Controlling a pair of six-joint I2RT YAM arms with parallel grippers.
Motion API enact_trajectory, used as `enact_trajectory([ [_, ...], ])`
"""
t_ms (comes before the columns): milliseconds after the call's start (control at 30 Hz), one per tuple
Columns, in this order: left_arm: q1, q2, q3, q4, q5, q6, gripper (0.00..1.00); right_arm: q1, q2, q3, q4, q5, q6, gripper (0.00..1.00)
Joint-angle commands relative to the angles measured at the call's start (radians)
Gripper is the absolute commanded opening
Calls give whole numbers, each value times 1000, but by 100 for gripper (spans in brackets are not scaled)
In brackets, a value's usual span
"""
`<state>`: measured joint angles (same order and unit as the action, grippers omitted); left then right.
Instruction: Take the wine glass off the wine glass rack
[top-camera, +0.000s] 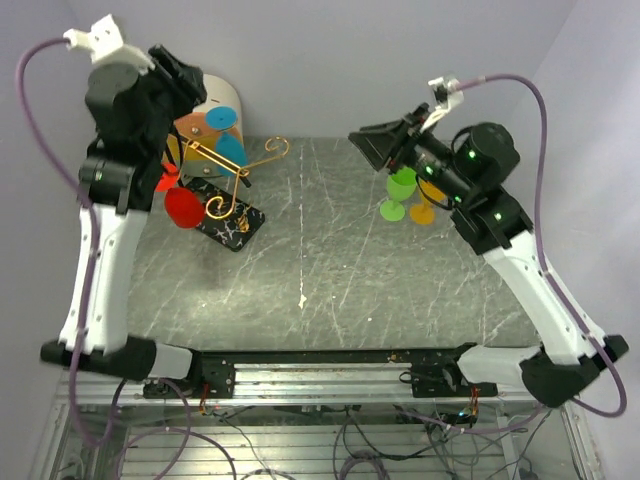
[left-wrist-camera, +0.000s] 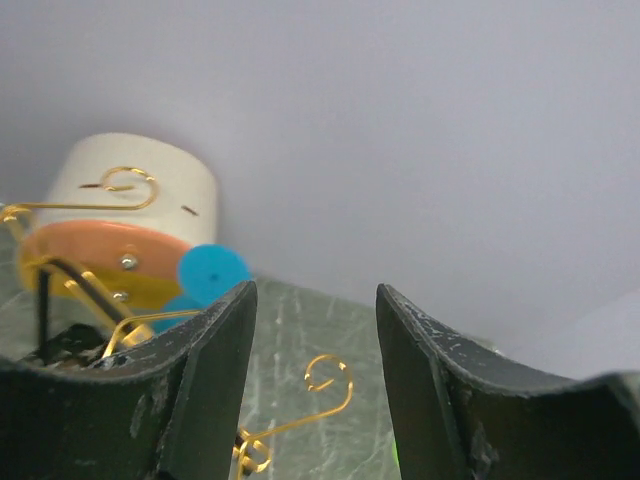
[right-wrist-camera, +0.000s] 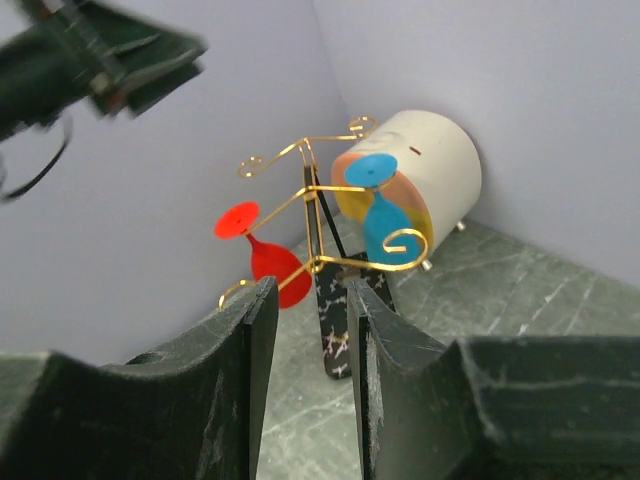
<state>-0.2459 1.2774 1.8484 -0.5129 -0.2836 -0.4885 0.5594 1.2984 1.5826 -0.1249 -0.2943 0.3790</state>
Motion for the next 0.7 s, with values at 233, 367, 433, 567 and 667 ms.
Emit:
enact_trajectory([
  [233,402,334,-13,254,690,-401,62,5,-182,-236,-145,102,-79,34],
  [367,452,378,-97,356,771,-454,63,5,-191,-258,-136,96,-78,34],
  [433,454,409,-83,344,786,-437,62,5,-189,-265,-132,95,-73,34],
  [567,438,459,-32,254,788,-375,57,5,-184,-281,-116,93,-65,34],
  [667,414,500,45,137,746,-295,56,5,-175,-288,-112,92,-60,34],
])
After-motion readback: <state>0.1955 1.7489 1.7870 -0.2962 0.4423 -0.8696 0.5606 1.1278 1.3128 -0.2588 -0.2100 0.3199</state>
